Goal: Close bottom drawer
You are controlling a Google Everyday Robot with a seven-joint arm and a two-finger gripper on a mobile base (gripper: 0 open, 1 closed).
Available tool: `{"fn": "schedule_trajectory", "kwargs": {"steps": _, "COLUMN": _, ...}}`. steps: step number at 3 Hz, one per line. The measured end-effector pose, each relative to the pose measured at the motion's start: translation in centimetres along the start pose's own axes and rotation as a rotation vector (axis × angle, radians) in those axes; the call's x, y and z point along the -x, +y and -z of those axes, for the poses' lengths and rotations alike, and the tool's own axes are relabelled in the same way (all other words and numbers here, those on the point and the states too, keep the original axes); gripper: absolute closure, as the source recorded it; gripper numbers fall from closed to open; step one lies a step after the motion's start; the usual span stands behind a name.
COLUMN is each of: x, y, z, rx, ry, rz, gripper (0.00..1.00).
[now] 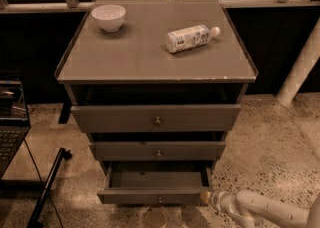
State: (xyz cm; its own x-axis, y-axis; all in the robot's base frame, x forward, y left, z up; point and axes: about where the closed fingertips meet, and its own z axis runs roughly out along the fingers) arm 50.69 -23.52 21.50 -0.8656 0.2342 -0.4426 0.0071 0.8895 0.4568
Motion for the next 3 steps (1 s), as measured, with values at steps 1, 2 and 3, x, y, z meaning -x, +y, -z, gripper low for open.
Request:
{"fn": "schedule_trajectory", "kwargs": {"steps": 1, "x": -1.3, "y": -0.6, "z": -0.9, "rx": 0.013, "ry": 0.037, "rz": -0.067, "gripper": 1.00}}
{"fn": "schedule_trajectory", "kwargs": {"steps": 2, "x": -1.2, "y": -2.5, "z": -3.7, "rx": 0.028, "ry": 0.086, "rz": -0.129, "gripper": 1.00}}
{"fn": "schedule_trajectory", "kwargs": {"steps": 3, "x": -1.2, "y": -2.5, "z": -3.7, "rx": 0.028, "ry": 0.086, "rz": -0.129, "gripper": 1.00}}
